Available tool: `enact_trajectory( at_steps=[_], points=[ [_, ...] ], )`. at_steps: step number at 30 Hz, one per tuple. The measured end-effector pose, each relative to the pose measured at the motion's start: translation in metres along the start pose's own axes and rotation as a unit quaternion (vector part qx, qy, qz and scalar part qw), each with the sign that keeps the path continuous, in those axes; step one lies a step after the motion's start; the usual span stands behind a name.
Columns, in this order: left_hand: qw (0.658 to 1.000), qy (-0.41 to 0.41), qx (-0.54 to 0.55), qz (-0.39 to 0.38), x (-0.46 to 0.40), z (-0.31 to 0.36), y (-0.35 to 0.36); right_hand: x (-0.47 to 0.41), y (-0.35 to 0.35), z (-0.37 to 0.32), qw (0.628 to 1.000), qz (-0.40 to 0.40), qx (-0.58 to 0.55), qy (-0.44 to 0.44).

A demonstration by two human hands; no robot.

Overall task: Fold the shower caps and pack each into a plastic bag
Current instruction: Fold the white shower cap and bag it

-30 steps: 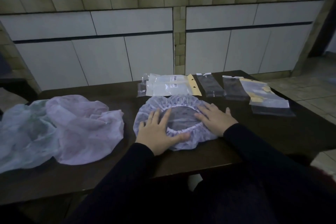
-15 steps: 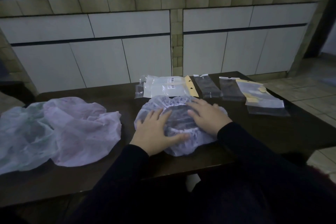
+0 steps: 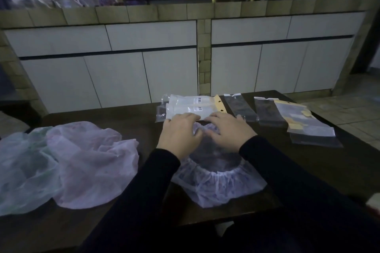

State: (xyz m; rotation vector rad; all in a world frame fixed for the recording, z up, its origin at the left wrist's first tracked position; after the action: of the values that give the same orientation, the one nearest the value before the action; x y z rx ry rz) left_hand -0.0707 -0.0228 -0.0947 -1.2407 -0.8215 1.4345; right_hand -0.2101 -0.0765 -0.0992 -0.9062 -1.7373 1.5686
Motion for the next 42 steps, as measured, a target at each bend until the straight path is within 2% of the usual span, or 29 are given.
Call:
enact_trajectory(
  at_steps=[2, 5, 8, 11, 13, 15, 17, 18, 20, 22, 24, 26, 29, 30, 34, 36, 39, 40, 42],
  points=[
    [0.999, -0.012, -0.001, -0.045, -0.012, -0.005, 0.015, -0.010, 0.013, 0.005, 0.999, -0.042, -0.004, -0.008],
    [0.991, -0.033, 0.001, -0.129, -0.013, -0.020, 0.047, -0.015, 0.044, 0.021, 0.992, -0.121, 0.001, 0.028],
    [0.978, -0.064, -0.014, -0.197, -0.013, -0.034, 0.065, -0.017, 0.056, 0.029, 0.991, -0.114, -0.020, 0.061],
    [0.969, -0.084, -0.014, -0.230, -0.014, -0.036, 0.066, -0.021, 0.058, 0.029, 0.992, -0.105, -0.024, 0.065],
    [0.971, -0.083, 0.014, -0.225, -0.013, -0.034, 0.061, -0.021, 0.055, 0.030, 0.993, -0.102, -0.031, 0.055],
    [0.975, -0.084, 0.094, -0.181, -0.009, -0.036, 0.053, -0.018, 0.045, 0.031, 0.994, -0.083, -0.055, 0.037],
    [0.971, -0.092, 0.197, -0.098, -0.003, -0.039, 0.042, -0.011, 0.031, 0.027, 0.998, -0.007, -0.067, 0.022],
    [0.971, -0.091, 0.216, -0.048, 0.001, -0.041, 0.036, -0.005, 0.023, 0.023, 0.996, 0.048, -0.069, 0.023],
    [0.980, -0.072, 0.183, 0.043, 0.010, -0.039, 0.025, 0.012, 0.013, 0.010, 0.989, 0.118, -0.077, 0.047],
    [0.980, -0.046, 0.173, 0.083, 0.021, -0.036, 0.018, 0.031, 0.017, -0.005, 0.988, 0.105, -0.083, 0.079],
    [0.979, -0.034, 0.193, 0.054, 0.031, -0.035, 0.016, 0.047, 0.031, -0.017, 0.988, 0.044, -0.095, 0.113],
    [0.982, -0.030, 0.187, -0.029, 0.040, -0.037, 0.020, 0.056, 0.045, -0.020, 0.986, -0.014, -0.106, 0.126],
    [0.978, -0.045, 0.057, -0.195, 0.051, -0.037, 0.033, 0.061, 0.055, -0.008, 0.988, -0.054, -0.096, 0.105],
    [0.974, -0.052, 0.017, -0.221, 0.053, -0.037, 0.035, 0.062, 0.054, -0.003, 0.990, -0.060, -0.095, 0.088],
    [0.978, -0.074, -0.009, -0.194, 0.060, -0.038, 0.029, 0.065, 0.043, 0.014, 0.993, -0.077, -0.092, 0.000],
    [0.985, -0.071, -0.006, -0.155, 0.065, -0.036, 0.025, 0.067, 0.037, 0.020, 0.996, -0.008, -0.092, -0.012],
    [0.998, -0.026, -0.036, -0.052, 0.073, -0.022, 0.020, 0.078, 0.030, 0.019, 0.983, 0.137, -0.102, 0.062],
    [0.999, -0.010, -0.023, -0.047, 0.074, -0.016, 0.020, 0.080, 0.031, 0.016, 0.979, 0.134, -0.117, 0.096],
    [0.993, 0.001, 0.021, -0.118, 0.075, -0.008, 0.025, 0.081, 0.040, 0.007, 0.976, 0.052, -0.156, 0.145]
  ],
)
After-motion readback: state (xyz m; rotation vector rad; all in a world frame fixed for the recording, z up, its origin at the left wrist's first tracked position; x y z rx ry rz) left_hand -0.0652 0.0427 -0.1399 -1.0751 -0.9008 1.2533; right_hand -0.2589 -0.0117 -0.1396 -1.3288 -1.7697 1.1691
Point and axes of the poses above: each hand's wrist, its own x-axis away from the middle knuckle, its own y-axis out of the palm, z = x × y, the point moved 2 cm from there along -x, towards the middle knuckle, and after that the axes turned 12 degrees about -z, right-handed, at the moved point
